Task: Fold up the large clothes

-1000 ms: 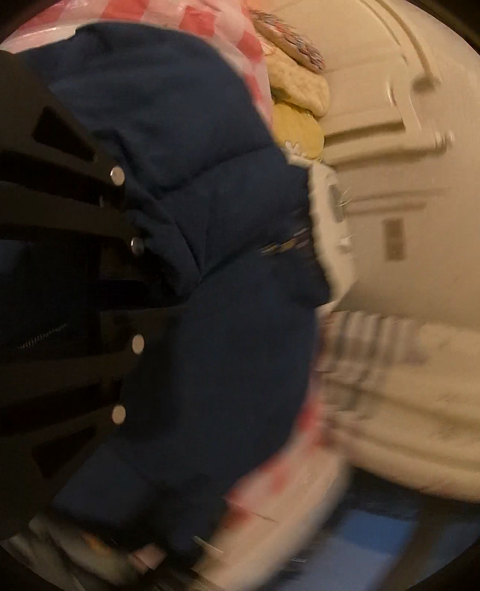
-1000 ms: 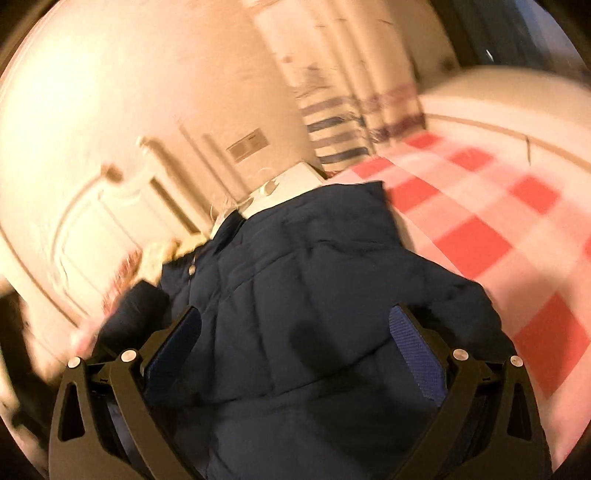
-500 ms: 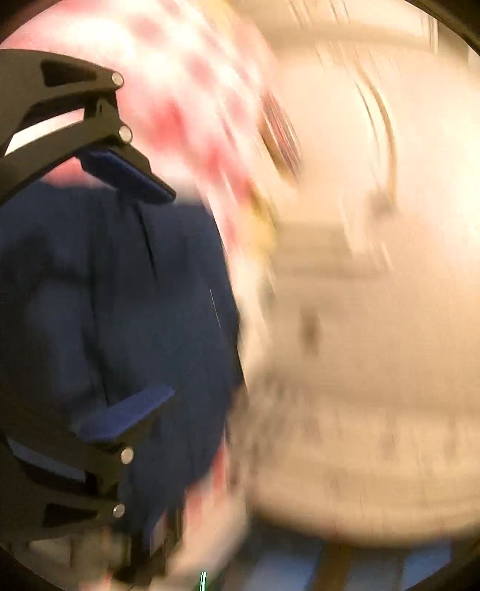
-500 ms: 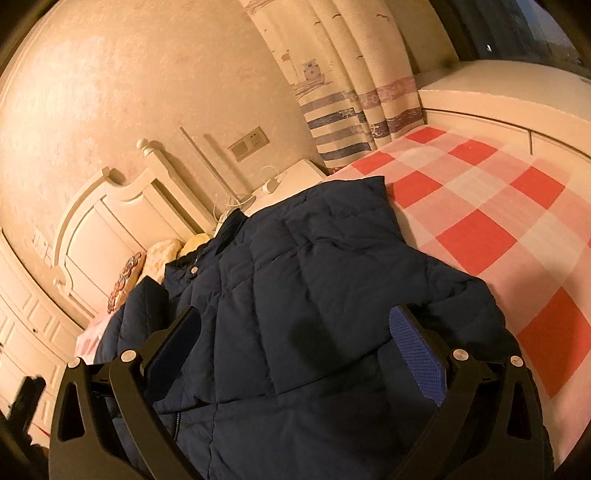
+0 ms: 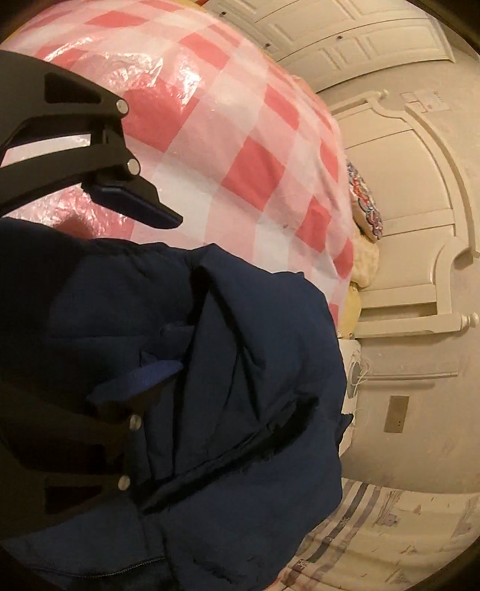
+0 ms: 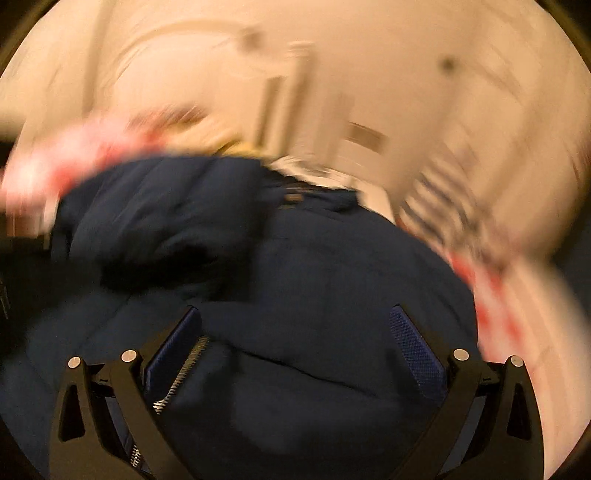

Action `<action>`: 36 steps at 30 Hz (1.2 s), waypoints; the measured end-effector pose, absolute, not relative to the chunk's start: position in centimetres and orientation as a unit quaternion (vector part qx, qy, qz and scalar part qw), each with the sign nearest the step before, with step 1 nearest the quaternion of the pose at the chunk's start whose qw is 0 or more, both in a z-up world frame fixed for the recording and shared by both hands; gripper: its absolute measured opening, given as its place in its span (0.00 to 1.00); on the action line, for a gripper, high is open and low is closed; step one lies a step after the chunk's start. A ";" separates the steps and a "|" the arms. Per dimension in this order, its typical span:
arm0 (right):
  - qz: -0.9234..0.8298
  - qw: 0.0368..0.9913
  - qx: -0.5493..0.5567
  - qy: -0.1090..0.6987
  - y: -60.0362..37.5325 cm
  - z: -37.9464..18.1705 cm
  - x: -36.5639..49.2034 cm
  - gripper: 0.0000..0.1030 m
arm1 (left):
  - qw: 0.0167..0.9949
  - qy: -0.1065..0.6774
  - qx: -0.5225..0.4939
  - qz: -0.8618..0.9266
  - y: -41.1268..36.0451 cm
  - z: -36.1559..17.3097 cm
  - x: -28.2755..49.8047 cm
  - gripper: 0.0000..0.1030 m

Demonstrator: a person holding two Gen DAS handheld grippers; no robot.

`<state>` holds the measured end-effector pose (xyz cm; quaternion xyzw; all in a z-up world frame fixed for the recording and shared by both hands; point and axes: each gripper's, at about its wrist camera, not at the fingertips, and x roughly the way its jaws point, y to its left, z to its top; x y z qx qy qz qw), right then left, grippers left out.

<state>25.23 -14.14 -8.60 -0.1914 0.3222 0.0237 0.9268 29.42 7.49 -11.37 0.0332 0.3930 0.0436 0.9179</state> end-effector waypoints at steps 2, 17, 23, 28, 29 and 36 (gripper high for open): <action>0.034 0.907 -0.275 0.316 -10.9 -9.5 25.6 0.94 | 0.917 0.395 0.025 0.044 7.6 -11.2 29.6 0.76; 0.183 0.941 0.046 0.280 -16.1 -3.8 28.7 0.29 | 0.915 0.401 -0.006 0.037 8.3 -11.0 29.7 0.83; 0.046 0.902 0.306 0.302 -30.0 -7.3 28.1 0.30 | 0.918 0.395 0.007 0.042 7.8 -10.8 29.6 0.85; 0.066 0.864 0.365 0.342 -33.1 -10.5 28.8 0.77 | 0.918 0.395 0.010 0.043 7.8 -10.8 29.7 0.85; 0.069 0.866 0.362 0.339 -32.9 -10.5 28.9 0.80 | 0.918 0.395 0.009 0.043 7.8 -10.8 29.7 0.85; 0.057 0.878 0.319 0.352 -30.5 -10.6 30.8 0.37 | 0.919 0.391 0.014 0.047 7.7 -10.6 29.6 0.85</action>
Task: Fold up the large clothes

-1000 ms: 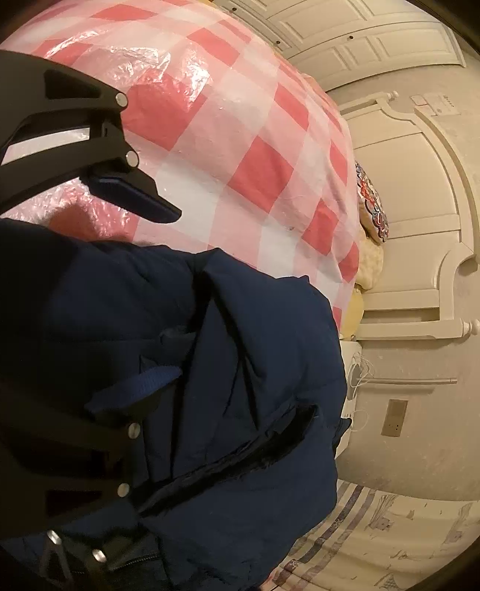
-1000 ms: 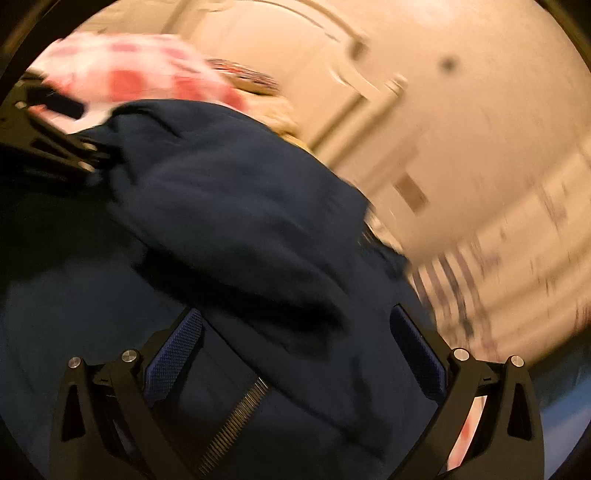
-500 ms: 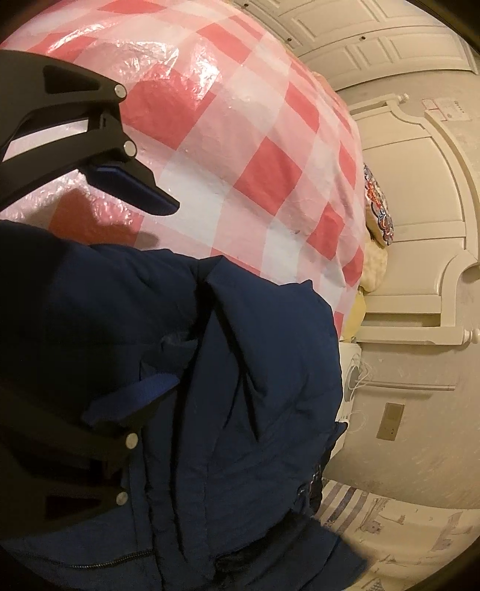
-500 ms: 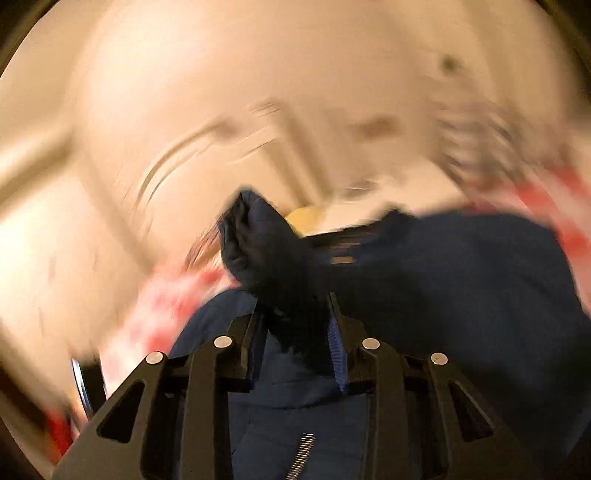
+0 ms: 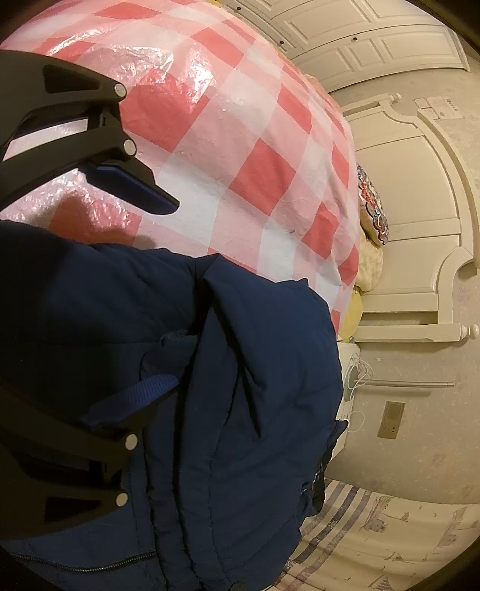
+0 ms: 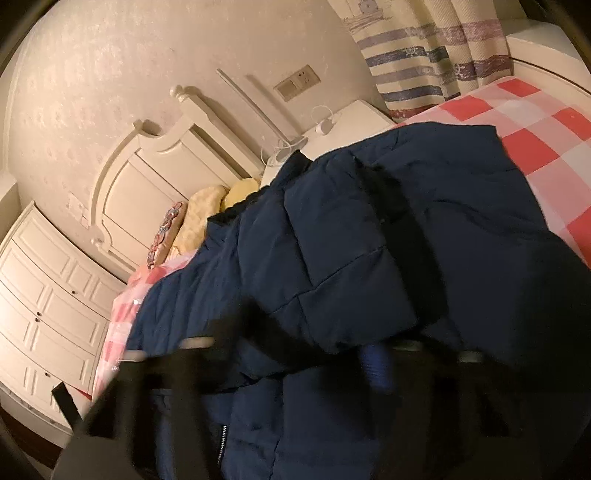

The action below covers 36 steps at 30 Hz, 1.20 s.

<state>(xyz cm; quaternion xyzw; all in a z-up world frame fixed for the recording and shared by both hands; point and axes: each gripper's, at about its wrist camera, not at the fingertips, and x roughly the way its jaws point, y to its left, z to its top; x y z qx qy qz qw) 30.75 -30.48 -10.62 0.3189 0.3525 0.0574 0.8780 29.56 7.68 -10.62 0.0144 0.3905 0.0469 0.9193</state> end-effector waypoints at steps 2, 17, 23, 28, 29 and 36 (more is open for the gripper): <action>0.066 0.894 0.309 0.318 -30.2 -9.1 29.5 0.30 | 0.929 0.366 0.015 0.050 7.6 -10.0 28.8 0.85; -0.045 0.884 0.343 0.313 -34.1 -9.0 23.2 0.39 | 0.958 0.285 0.017 0.033 7.3 -7.8 26.6 0.92; -0.032 0.943 0.166 0.288 -29.0 -4.0 25.1 0.40 | 0.984 0.176 -0.027 -0.005 7.8 -4.7 23.4 0.98; -0.031 0.936 0.069 0.344 -26.1 -5.6 29.2 0.40 | 0.967 0.221 -0.109 -0.058 9.2 -0.1 26.4 0.98; -0.038 0.932 0.061 0.354 -26.3 -6.3 29.6 0.40 | 0.962 0.245 -0.097 -0.071 8.3 0.6 27.8 0.98; -0.034 0.924 0.048 0.378 -26.8 -10.0 30.1 0.45 | 0.934 0.346 -0.043 -0.079 1.7 -1.1 36.4 0.98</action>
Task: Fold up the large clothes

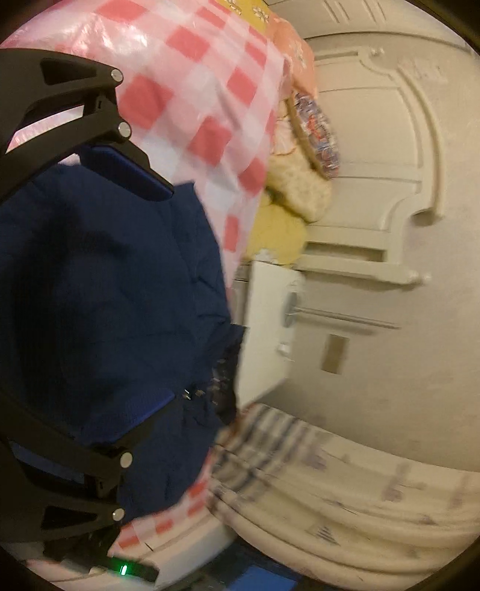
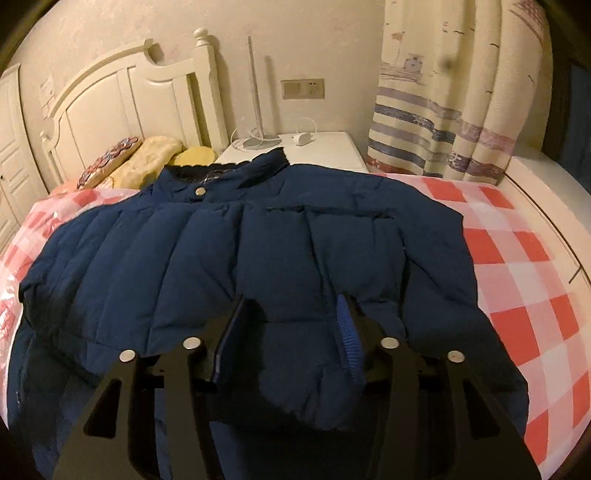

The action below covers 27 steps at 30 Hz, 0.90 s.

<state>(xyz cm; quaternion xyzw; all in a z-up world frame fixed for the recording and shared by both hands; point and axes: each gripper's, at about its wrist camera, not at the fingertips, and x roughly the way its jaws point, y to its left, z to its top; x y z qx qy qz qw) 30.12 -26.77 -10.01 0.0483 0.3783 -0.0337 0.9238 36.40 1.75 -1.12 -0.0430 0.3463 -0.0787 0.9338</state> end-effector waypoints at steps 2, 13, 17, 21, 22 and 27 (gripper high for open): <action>-0.031 0.923 0.050 0.380 -26.7 -10.1 30.3 0.46 | 0.921 0.383 -0.038 -0.065 0.8 -3.3 38.7 0.98; -0.025 0.925 0.068 0.372 -26.6 -7.2 30.3 0.64 | 0.912 0.407 0.054 -0.028 -0.6 -10.8 40.9 0.98; -0.037 0.929 0.042 0.366 -26.4 -5.9 33.1 0.86 | 0.912 0.405 0.058 -0.024 -0.7 -10.7 41.0 0.98; -0.035 0.903 0.013 0.428 -26.6 -10.3 36.8 0.94 | 0.913 0.404 0.054 -0.026 -0.8 -10.5 40.6 0.98; -0.032 0.905 0.019 0.423 -26.8 -10.5 36.7 0.94 | 0.913 0.404 0.052 -0.027 -0.7 -10.5 40.7 0.98; -0.017 0.909 0.037 0.415 -27.4 -10.6 36.1 0.96 | 0.913 0.404 0.052 -0.025 -0.7 -10.5 40.6 0.98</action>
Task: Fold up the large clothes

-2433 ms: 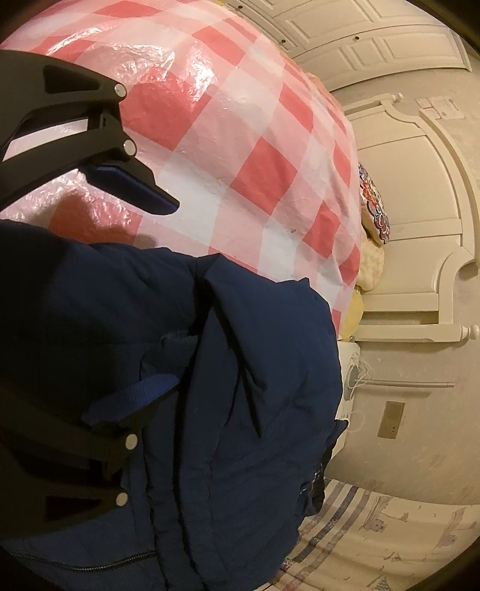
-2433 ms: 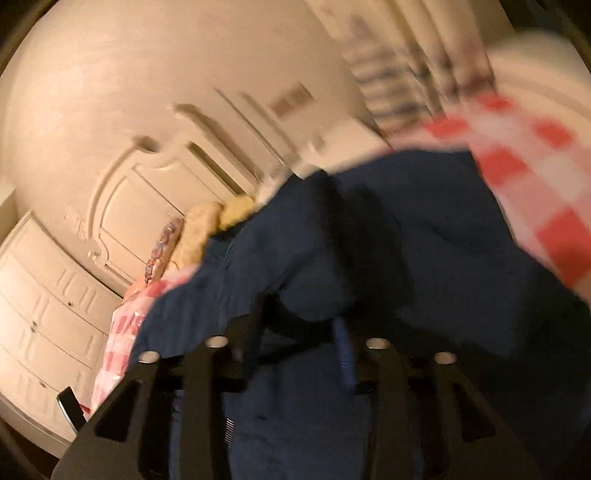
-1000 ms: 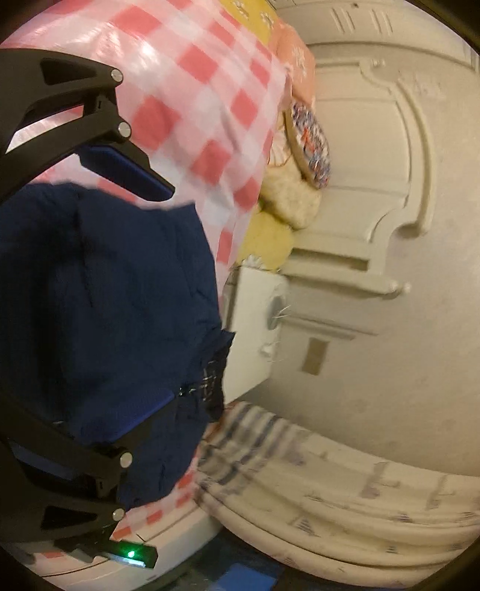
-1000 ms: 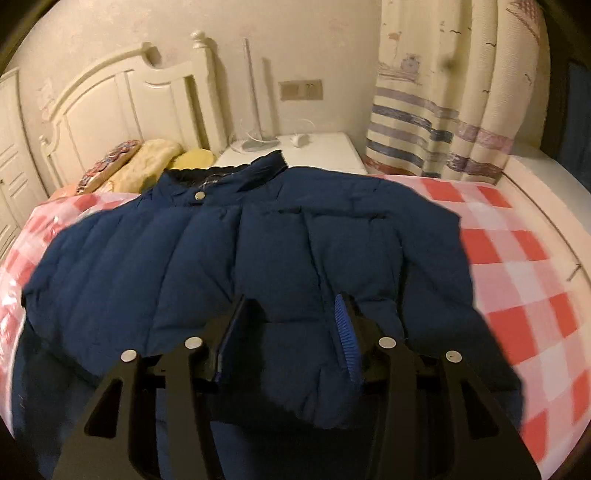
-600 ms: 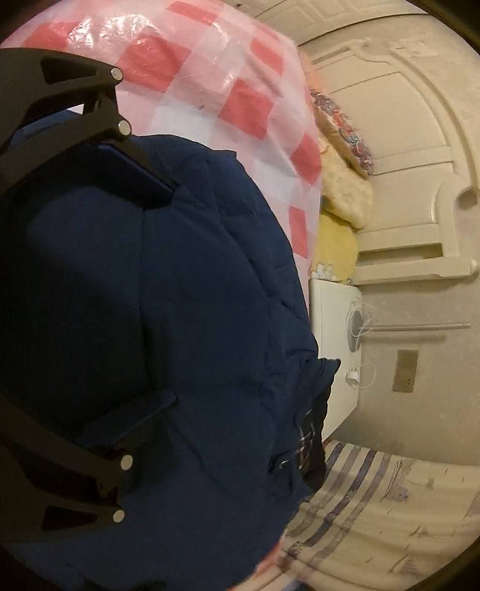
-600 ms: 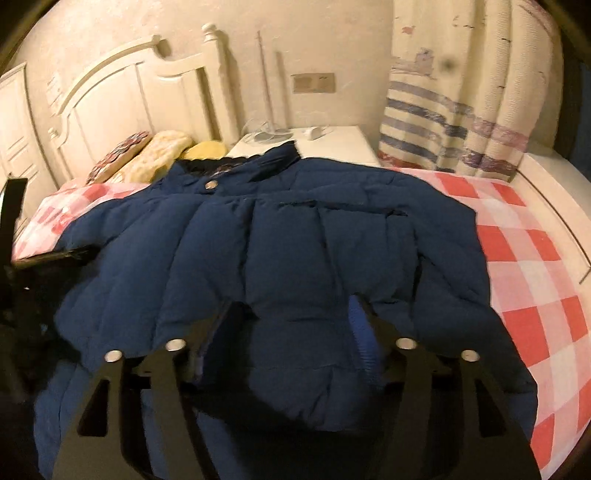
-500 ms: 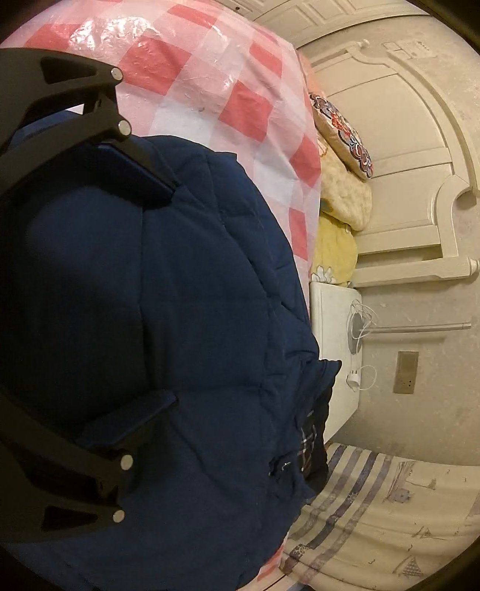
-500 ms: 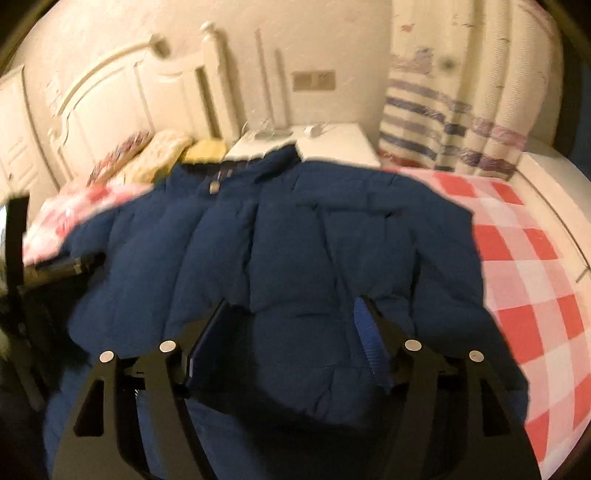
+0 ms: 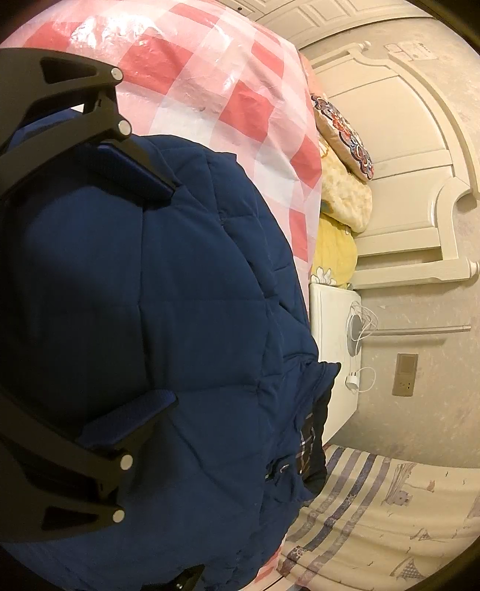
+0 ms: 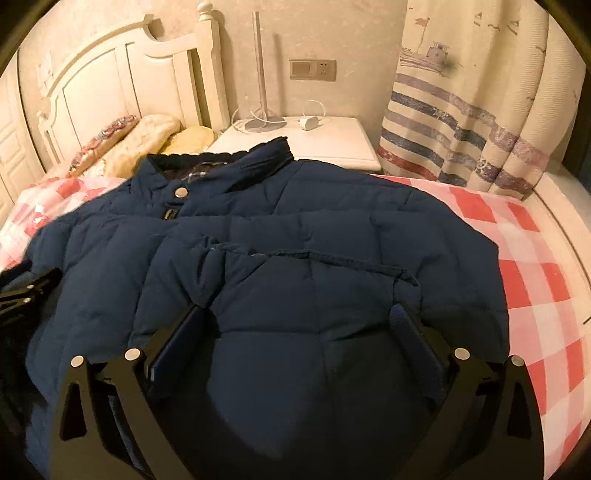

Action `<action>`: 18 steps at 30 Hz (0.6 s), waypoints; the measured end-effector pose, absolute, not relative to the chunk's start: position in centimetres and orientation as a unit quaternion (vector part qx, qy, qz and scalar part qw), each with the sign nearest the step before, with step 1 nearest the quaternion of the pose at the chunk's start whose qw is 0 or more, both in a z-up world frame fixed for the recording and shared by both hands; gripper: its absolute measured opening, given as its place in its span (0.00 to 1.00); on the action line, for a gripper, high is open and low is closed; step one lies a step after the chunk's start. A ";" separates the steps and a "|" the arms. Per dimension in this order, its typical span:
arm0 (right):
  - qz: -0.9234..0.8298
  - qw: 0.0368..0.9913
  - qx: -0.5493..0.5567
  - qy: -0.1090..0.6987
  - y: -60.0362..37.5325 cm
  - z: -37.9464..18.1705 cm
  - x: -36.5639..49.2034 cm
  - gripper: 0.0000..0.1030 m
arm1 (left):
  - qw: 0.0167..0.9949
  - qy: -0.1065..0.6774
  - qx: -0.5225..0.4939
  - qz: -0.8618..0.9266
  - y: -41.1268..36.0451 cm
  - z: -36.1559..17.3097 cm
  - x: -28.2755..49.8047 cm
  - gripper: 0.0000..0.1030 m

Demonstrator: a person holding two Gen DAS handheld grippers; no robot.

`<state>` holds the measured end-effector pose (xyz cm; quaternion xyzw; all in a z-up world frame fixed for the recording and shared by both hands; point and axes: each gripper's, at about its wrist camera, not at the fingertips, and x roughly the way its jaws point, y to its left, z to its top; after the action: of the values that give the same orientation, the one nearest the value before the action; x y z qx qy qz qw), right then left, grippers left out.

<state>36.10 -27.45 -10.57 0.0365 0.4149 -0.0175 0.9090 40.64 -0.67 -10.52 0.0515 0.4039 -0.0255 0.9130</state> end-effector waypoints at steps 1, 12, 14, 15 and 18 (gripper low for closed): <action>-0.008 0.908 0.045 0.416 -27.7 -10.5 36.0 0.96 | 0.913 0.404 0.053 -0.025 -0.6 -10.5 40.7 0.98; 0.043 0.926 0.015 0.375 -26.4 -5.1 23.4 0.95 | 0.911 0.393 0.040 -0.115 -1.7 -6.5 28.3 0.98; 0.038 0.909 -0.012 0.416 -25.7 -7.4 23.3 0.95 | 0.889 0.437 0.067 -0.118 -3.0 -9.5 27.6 0.98; 0.036 0.898 -0.018 0.438 -25.6 -8.6 23.5 0.95 | 0.880 0.453 0.082 -0.113 -3.4 -10.7 27.7 0.98; 0.027 0.875 -0.009 0.483 -25.6 -10.7 23.5 0.95 | 0.877 0.464 0.070 -0.104 -2.6 -11.0 27.4 0.98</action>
<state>23.53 -25.65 -10.74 -0.0093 0.4831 0.0268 0.8751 27.44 -2.59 -11.04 0.0704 0.4641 -0.1044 0.8768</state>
